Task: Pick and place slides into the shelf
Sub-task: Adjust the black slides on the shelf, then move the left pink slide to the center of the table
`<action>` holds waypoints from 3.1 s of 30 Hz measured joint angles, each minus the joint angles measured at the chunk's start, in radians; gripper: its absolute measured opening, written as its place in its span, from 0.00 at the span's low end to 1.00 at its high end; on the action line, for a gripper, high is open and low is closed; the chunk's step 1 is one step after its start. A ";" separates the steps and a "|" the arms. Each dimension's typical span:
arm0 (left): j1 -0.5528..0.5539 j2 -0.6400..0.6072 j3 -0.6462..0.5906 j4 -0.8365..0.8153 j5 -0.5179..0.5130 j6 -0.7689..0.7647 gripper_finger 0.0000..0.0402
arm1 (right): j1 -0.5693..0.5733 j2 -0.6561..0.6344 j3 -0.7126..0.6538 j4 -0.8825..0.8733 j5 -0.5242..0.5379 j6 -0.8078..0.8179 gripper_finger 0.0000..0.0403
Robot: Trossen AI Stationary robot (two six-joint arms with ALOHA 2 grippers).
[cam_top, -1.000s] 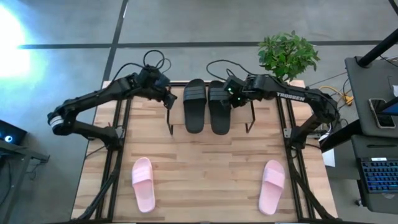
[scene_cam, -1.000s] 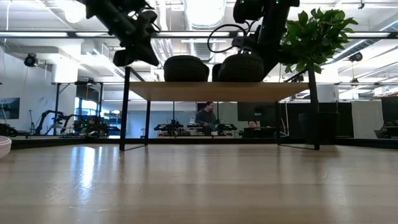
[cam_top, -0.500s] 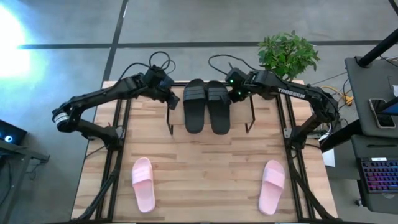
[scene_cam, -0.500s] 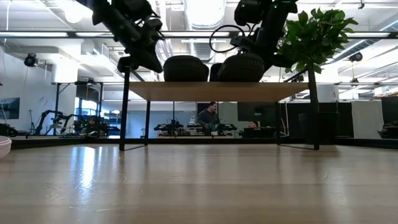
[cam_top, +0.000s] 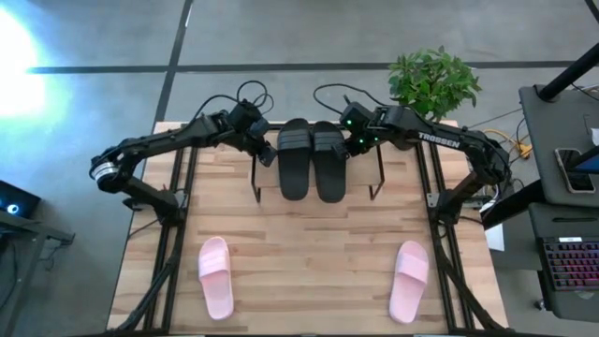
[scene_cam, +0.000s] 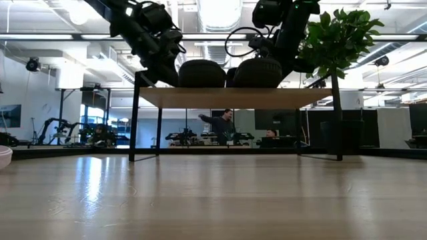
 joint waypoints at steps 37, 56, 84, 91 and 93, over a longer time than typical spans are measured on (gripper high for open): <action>-0.179 -0.328 0.130 -0.297 -0.131 0.321 0.00 | 0.186 -0.244 0.001 -0.032 0.103 -0.280 0.02; -0.766 -0.410 0.085 -0.654 -0.408 -0.054 0.03 | 0.361 -0.238 0.001 -0.013 -0.005 -0.132 0.02; -1.503 0.171 0.257 -0.898 -0.567 -0.973 0.26 | 0.739 -0.241 -0.048 -0.017 0.086 0.035 0.20; -1.551 0.338 0.357 -0.899 -0.489 -1.077 0.34 | 0.832 -0.238 -0.051 -0.021 0.217 0.034 0.45; -1.555 0.374 0.381 -0.900 -0.489 -1.078 0.38 | 0.851 -0.238 -0.051 -0.021 0.258 0.034 0.50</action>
